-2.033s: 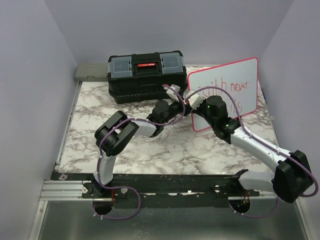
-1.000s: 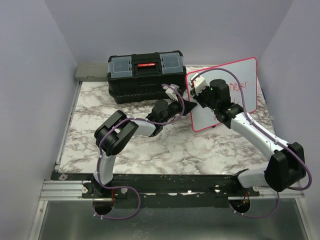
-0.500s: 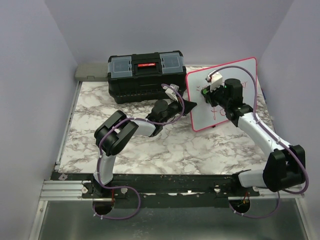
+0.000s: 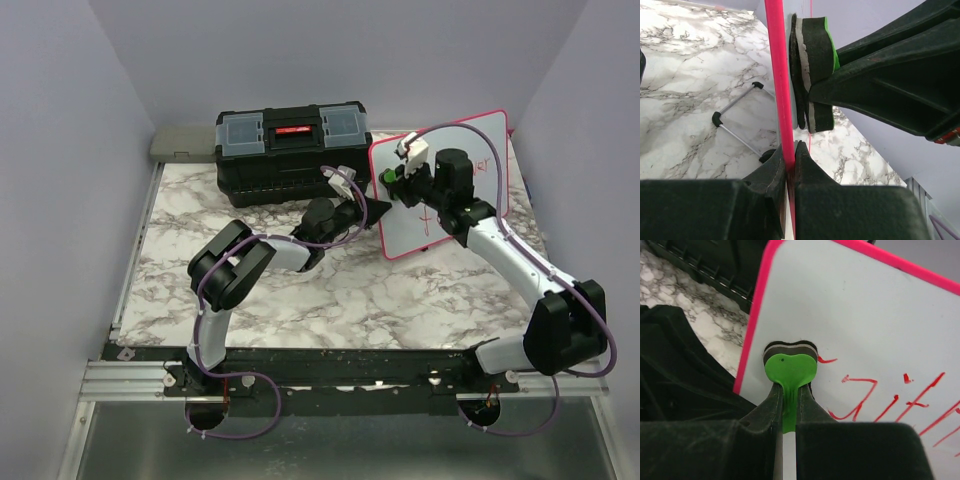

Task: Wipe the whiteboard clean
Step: Erase the whiteboard at the whiteboard stand.

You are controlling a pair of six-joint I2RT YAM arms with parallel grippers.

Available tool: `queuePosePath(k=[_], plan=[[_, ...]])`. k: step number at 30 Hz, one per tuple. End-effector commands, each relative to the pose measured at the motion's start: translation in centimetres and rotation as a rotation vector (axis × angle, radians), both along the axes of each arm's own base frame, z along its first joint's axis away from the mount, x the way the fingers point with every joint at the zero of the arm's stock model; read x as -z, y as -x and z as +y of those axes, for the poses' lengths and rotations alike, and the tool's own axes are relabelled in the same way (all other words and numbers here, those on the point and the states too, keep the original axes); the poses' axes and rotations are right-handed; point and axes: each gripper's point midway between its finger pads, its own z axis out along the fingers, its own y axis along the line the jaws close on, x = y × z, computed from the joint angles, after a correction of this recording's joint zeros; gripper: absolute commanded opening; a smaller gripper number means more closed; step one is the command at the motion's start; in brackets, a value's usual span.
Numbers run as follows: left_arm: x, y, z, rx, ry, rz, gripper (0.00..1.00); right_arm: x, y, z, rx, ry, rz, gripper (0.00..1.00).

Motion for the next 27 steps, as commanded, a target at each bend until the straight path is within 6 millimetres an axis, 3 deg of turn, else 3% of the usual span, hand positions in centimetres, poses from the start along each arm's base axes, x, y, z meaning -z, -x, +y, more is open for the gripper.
queuePosePath(k=[1,4,7,11,14,17,21,23,27], plan=[[0.6,1.1,-0.9,0.055,-0.097,-0.077,0.00,0.6,2.2,2.9,-0.195,0.017,0.058,0.01],[0.6,1.3,-0.9,0.061,-0.103,-0.083,0.00,3.1,3.5,1.9,-0.219,0.101,0.111,0.01],[0.7,1.4,-0.8,0.063,-0.105,-0.086,0.00,3.5,2.6,-0.8,-0.063,0.124,0.062,0.01],[0.8,1.5,-0.8,0.066,-0.101,-0.084,0.00,1.5,0.4,-3.9,0.112,0.082,-0.022,0.01],[0.9,1.6,-0.7,0.067,-0.102,-0.082,0.00,-0.7,-1.3,-4.6,0.176,0.046,-0.091,0.01],[1.2,1.7,-0.7,0.070,-0.105,-0.077,0.00,-2.0,-1.8,-3.4,0.129,0.007,-0.124,0.01],[1.5,1.7,-0.7,0.072,-0.107,-0.070,0.00,-2.3,-2.1,-0.8,0.004,-0.036,-0.082,0.01],[1.5,1.7,-0.8,0.075,-0.106,-0.072,0.00,-1.9,-1.6,0.8,-0.079,-0.060,-0.034,0.01],[1.3,1.7,-0.8,0.078,-0.108,-0.076,0.00,0.1,1.4,3.4,-0.253,-0.056,0.059,0.01]])
